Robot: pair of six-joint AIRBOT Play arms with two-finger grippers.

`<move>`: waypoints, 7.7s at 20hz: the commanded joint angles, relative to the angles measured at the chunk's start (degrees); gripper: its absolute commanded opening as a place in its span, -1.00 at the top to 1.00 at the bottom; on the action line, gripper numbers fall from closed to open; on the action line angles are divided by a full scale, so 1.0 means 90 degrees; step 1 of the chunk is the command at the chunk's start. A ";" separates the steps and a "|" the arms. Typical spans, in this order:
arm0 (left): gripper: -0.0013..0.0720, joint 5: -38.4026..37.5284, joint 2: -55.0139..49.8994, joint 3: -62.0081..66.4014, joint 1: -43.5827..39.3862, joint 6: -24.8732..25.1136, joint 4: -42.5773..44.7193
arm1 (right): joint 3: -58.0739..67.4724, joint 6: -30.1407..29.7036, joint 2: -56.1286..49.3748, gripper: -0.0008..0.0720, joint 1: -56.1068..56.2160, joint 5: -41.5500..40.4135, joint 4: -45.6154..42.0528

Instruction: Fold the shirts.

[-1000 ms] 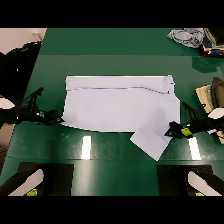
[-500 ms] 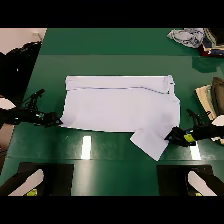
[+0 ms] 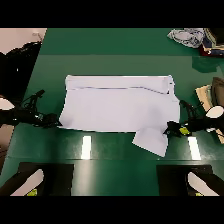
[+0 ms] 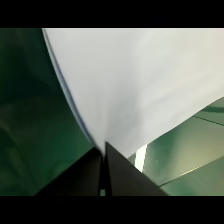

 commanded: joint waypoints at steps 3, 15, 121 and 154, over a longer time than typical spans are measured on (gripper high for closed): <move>0.91 -0.1188 0.1438 -0.0165 0.0007 -0.0408 0.0588 | 0.0291 0.0367 0.1819 0.95 0.0321 0.1542 -0.1217; 0.91 -0.0202 0.1343 0.0272 0.0005 -0.1049 0.0376 | 0.1770 0.0359 0.0860 0.96 0.0321 0.0663 -0.1149; 0.90 -0.0469 -0.2596 0.6725 -0.0685 -0.1557 0.0697 | 0.6812 -0.1005 -0.4233 -0.60 0.2824 -0.1044 0.1625; 0.91 -0.0197 -0.2603 0.6713 -0.2888 -0.1438 0.0658 | 0.8221 0.0126 -0.4830 0.95 0.0760 -0.0476 0.1081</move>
